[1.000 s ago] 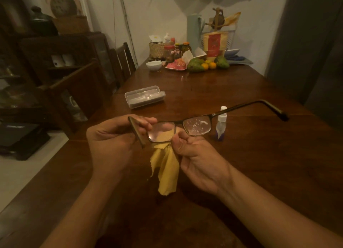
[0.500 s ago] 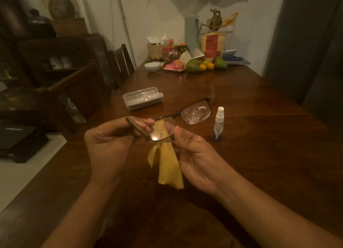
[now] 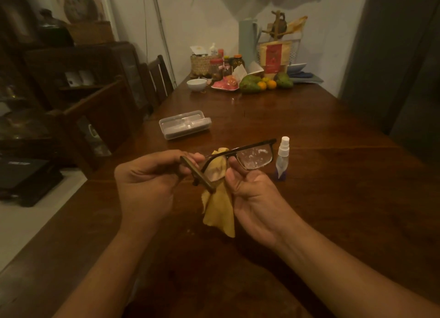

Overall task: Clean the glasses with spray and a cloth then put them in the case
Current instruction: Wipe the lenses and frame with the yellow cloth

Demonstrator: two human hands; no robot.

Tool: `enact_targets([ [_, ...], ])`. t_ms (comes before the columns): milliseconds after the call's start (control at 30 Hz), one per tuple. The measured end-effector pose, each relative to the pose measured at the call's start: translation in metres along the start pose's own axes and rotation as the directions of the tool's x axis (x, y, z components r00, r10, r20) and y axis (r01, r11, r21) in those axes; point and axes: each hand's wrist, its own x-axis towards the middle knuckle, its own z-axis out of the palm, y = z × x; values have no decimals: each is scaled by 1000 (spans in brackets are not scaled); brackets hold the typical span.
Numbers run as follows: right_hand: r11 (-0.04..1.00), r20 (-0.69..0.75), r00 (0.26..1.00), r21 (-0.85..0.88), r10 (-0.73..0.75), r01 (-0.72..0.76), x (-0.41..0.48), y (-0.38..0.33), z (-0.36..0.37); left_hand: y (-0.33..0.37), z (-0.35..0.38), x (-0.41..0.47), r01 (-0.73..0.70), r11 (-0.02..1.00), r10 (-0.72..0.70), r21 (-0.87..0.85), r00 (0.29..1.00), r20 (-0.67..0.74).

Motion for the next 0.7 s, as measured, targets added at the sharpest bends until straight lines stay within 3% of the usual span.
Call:
enact_targets([
  [167, 974, 73, 997, -226, 2, 14, -3, 1, 0, 0, -2, 0, 1, 1000, -1, -13, 1000, 17],
  [367, 991, 10, 1000, -136, -11, 12, -1, -5, -4, 4, -2, 1, 7, 1000, -7, -4, 1000, 2],
  [700, 982, 93, 989, -165, 114, -97, -4, 0, -1, 1, -3, -1, -40, 999, 40, 8, 999, 29],
])
